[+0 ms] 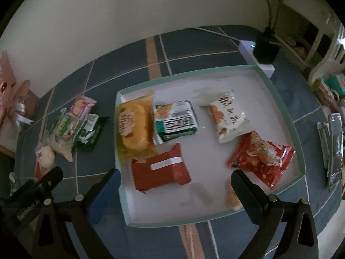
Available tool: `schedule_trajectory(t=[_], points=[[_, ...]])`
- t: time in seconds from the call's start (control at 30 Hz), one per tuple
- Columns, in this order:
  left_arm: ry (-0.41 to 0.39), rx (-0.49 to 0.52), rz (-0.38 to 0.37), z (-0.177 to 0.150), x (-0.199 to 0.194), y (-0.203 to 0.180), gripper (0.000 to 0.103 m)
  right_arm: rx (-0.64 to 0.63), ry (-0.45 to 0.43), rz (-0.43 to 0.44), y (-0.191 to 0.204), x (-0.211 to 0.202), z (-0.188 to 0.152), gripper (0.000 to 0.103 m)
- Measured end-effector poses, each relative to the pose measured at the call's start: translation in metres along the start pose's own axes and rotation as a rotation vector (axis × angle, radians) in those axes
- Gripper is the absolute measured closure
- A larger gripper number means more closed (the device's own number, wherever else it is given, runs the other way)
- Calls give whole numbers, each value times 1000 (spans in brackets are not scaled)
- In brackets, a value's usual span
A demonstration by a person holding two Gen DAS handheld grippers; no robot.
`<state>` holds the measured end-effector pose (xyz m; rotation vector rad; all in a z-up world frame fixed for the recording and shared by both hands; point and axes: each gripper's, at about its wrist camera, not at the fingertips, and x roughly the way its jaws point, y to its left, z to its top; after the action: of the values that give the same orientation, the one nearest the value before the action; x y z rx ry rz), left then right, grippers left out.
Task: Organize snacks
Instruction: 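Move the left gripper to the red packet while the right approaches the wrapped bun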
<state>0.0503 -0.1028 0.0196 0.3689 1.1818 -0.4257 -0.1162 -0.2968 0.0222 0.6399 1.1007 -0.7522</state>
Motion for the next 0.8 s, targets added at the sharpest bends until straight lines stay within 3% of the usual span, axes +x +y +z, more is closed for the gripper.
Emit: schedule_trajectory(t=[0.43,0.8], points=[[15,-153,75,9,13,77,0,-94,52,27,60,23,-13,0],[30,-267,63,11,22,129,0,-163,57,50,100,36,-19,0]])
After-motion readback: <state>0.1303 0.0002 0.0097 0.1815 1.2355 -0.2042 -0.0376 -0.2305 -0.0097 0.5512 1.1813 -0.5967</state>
